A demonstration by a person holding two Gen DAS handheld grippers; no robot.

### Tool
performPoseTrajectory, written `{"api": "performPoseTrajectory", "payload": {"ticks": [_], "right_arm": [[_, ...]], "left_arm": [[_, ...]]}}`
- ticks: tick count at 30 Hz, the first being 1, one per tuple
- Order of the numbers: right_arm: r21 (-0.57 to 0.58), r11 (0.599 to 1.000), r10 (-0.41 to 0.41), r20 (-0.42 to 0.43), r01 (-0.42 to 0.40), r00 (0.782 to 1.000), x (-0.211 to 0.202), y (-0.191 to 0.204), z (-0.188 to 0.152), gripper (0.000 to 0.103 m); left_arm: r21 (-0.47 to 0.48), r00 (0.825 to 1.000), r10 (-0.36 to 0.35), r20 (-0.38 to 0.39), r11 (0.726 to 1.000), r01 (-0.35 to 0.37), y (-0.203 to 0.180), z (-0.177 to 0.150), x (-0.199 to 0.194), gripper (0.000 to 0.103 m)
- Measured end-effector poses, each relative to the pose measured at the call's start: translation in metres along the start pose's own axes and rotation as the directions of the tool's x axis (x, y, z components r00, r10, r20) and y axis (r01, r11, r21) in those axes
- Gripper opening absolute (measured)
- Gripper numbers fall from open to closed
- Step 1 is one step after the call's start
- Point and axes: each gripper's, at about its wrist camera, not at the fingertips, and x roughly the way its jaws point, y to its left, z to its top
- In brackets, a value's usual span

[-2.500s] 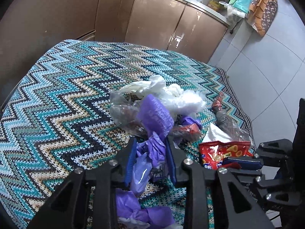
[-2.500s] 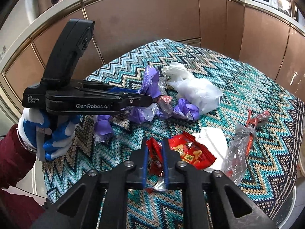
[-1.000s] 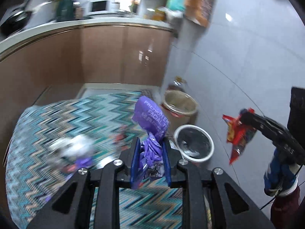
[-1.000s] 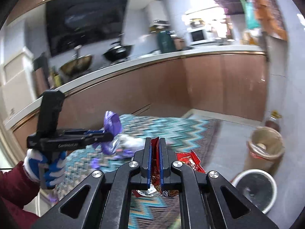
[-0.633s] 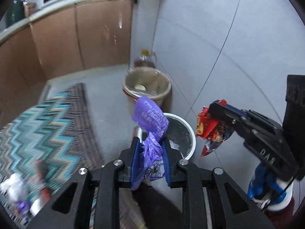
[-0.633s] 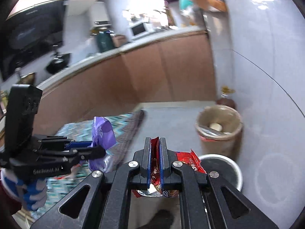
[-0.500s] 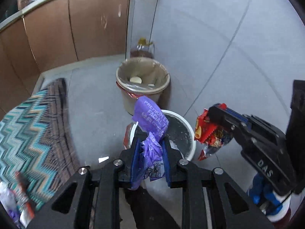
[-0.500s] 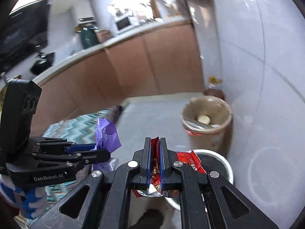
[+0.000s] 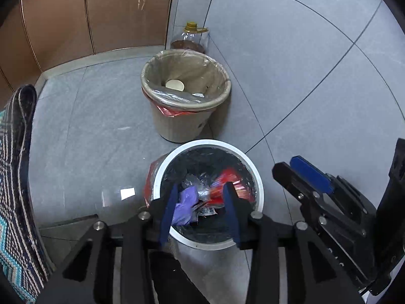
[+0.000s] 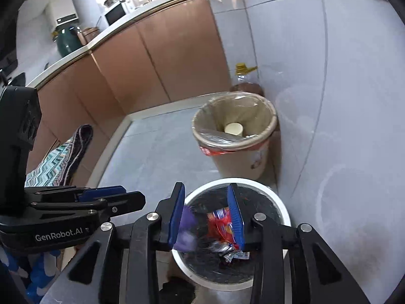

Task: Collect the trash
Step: 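Carry both items over the white-rimmed bin and open both grippers, then move both tools back over the remaining trash on the rug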

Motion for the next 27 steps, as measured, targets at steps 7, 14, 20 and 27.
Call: {"api": "performPoseTrajectory", "payload": {"ticks": [7,14,20,27], "right_arm": [[0.008,1.0,-0.027,0.05,0.027,0.998,-0.032,0.004,0.001,0.037],[-0.022,1.0,-0.01,0.179,0.014,0.984,-0.102,0.038,0.013,0.045],[-0.074,0.997,0.022,0.306,0.001,0.952,-0.18,0.086,0.014,0.061],[-0.131,0.99,0.009,0.377,0.043,0.926,-0.239,0.143,-0.006,0.083]], "left_arm": [[-0.017,0.995,0.002,0.098,1.0,0.0,0.002,-0.003,-0.046,0.036],[-0.037,0.962,0.045,0.271,0.999,-0.036,0.003,-0.013,-0.132,0.037],[-0.063,0.895,0.093,0.437,0.995,-0.073,0.013,-0.046,-0.219,0.043],[-0.091,0.787,0.164,0.594,0.986,-0.137,0.045,-0.106,-0.303,0.044]]}}
